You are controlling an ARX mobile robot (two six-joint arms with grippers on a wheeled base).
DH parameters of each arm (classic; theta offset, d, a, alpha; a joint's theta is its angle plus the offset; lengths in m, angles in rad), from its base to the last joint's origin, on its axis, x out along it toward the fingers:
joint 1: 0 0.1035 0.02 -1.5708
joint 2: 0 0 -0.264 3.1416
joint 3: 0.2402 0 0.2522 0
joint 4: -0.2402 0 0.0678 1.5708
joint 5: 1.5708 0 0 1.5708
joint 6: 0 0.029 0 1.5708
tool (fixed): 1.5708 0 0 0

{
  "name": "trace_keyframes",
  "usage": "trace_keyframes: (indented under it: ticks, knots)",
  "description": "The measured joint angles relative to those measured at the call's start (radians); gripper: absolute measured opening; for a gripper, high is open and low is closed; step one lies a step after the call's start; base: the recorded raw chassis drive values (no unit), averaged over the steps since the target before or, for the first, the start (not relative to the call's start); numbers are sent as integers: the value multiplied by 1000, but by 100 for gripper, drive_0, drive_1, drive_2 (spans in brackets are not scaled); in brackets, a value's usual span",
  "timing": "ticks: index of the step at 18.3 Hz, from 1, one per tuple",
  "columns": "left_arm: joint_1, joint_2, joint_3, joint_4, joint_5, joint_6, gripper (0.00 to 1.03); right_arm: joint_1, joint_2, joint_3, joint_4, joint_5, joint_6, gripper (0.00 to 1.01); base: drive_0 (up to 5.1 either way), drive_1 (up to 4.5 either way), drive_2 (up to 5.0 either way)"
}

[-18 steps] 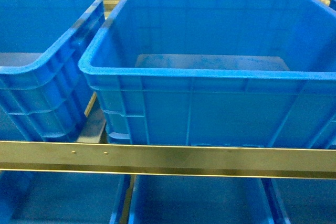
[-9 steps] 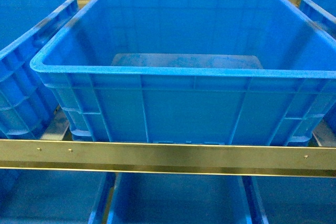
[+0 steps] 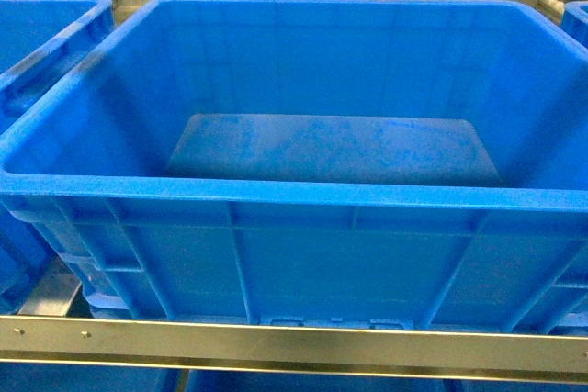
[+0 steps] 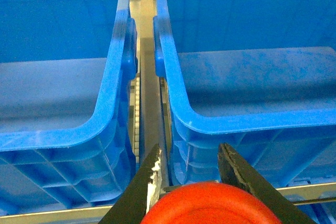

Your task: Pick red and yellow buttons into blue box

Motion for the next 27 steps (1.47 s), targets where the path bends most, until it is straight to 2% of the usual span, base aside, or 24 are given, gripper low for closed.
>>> trace_keyframes:
  ticks: [9, 13, 16, 18, 24, 27]
  knots:
    - [0, -5, 0, 4, 0, 0, 28, 6, 1, 0, -6, -3, 0, 32, 0, 0, 0]
    - [0, -5, 0, 5, 0, 0, 28, 48, 90, 41, 28, -9, 11, 32, 0, 0, 0]
    - [0, -5, 0, 5, 0, 0, 28, 74, 193, 119, 83, -10, 15, 32, 0, 0, 0]
    - [0, -5, 0, 5, 0, 0, 28, 108, 278, 172, 124, -12, 16, 32, 0, 0, 0]
    - [0, -5, 0, 4, 0, 0, 28, 277, 546, 314, 253, 35, 14, 32, 0, 0, 0]
    - [0, -5, 0, 5, 0, 0, 28, 300, 716, 406, 286, 8, 10, 32, 0, 0, 0]
